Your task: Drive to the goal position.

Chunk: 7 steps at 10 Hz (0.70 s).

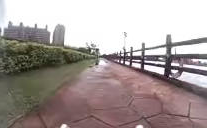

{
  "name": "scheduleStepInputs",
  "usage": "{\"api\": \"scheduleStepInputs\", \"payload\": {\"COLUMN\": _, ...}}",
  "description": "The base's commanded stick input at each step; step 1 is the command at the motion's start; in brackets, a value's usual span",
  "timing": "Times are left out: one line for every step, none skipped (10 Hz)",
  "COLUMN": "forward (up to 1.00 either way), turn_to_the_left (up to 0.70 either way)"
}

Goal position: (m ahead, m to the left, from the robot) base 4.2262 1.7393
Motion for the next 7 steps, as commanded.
{"api": "scheduleStepInputs", "payload": {"forward": 0.85, "turn_to_the_left": 0.00}}
{"api": "scheduleStepInputs", "payload": {"forward": 0.85, "turn_to_the_left": -0.20}}
{"api": "scheduleStepInputs", "payload": {"forward": 0.85, "turn_to_the_left": -0.33}}
{"api": "scheduleStepInputs", "payload": {"forward": 0.85, "turn_to_the_left": -0.33}}
{"api": "scheduleStepInputs", "payload": {"forward": 0.85, "turn_to_the_left": -0.16}}
{"api": "scheduleStepInputs", "payload": {"forward": 0.85, "turn_to_the_left": 0.01}}
{"api": "scheduleStepInputs", "payload": {"forward": 0.85, "turn_to_the_left": 0.01}}
